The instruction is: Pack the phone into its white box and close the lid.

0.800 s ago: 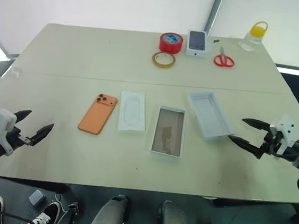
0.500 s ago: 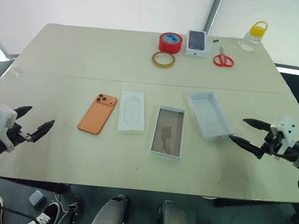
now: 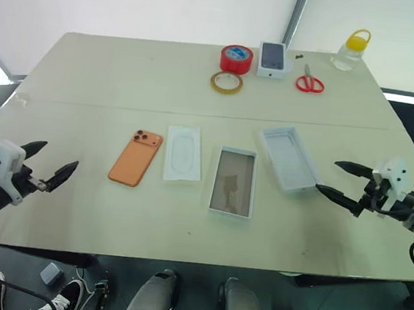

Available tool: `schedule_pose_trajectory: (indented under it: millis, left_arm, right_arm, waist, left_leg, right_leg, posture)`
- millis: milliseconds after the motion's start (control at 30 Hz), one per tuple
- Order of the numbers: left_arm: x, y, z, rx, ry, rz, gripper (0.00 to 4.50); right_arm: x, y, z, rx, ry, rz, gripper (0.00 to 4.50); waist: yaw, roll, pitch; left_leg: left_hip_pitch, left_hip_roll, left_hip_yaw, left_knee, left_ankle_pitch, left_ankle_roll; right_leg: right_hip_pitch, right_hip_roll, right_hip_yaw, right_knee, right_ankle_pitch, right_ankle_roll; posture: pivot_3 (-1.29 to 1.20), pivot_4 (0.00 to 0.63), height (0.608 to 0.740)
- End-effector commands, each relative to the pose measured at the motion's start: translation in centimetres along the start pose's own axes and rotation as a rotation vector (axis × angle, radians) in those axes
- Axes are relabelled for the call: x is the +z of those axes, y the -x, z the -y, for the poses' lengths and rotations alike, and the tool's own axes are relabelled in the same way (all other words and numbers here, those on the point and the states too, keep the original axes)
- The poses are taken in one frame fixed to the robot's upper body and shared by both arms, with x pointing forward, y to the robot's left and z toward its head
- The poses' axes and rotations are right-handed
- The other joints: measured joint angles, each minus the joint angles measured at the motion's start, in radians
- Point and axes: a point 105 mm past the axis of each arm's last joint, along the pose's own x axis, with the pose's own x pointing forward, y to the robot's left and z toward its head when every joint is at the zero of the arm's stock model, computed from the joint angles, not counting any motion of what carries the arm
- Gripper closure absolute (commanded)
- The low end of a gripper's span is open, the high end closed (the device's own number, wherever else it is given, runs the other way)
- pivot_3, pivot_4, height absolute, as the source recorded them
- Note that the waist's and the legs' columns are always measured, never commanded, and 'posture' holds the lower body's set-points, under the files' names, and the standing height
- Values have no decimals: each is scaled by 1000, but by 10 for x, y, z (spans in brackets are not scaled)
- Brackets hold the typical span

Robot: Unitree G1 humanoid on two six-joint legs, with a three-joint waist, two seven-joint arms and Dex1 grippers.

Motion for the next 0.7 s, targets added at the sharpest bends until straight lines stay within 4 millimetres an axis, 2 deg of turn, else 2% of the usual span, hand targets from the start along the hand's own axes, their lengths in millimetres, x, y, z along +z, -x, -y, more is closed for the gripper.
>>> schedule_pose_trajectory:
  millis: [33,167,233,367,500,600,700]
  left_arm:
    - [11,-3,7,-27,-15,24,0]
    - [11,-9,15,-39,-2,2,0]
    - [13,-16,20,-38,72,-10,0]
    - [28,-33,45,-105,220,8,0]
    - [26,-48,56,-64,277,-57,0]
    - [24,-66,79,-154,422,-94,0]
    - [30,-85,91,-173,561,-100,0]
  right_arm:
    - [12,-2,1,3,60,29,39]
    - [18,-8,-3,28,95,33,39]
    - [29,-15,-11,76,124,51,39]
    - [51,-35,-32,178,195,88,39]
    - [69,-50,-50,267,247,111,39]
    - [83,-62,-63,328,289,134,39]
    - [86,-67,-62,326,278,156,39]
  waist:
    - [0,0,0]
    - [-1,0,0]
    - [-2,0,0]
    - [-1,0,0]
    - [1,0,0]
    - [2,0,0]
    - [2,-1,1]
  left_leg:
    - [0,0,0,0,0,0]
    - [0,0,0,0,0,0]
    - [0,0,0,0,0,0]
    - [0,0,0,1,0,0]
    - [0,0,0,0,0,0]
    - [0,0,0,1,0,0]
    - [0,0,-1,2,0,0]
  right_leg:
    - [0,0,0,0,0,0]
    - [0,0,0,0,0,0]
    - [0,0,0,0,0,0]
    - [0,0,0,1,0,0]
    - [0,0,0,1,0,0]
    - [0,0,0,1,0,0]
    - [0,1,-1,1,0,1]
  posture:
    - [0,150,740]
    - [0,150,740]
    - [0,150,740]
    - [0,150,740]
    - [0,150,740]
    - [0,150,740]
    - [0,150,740]
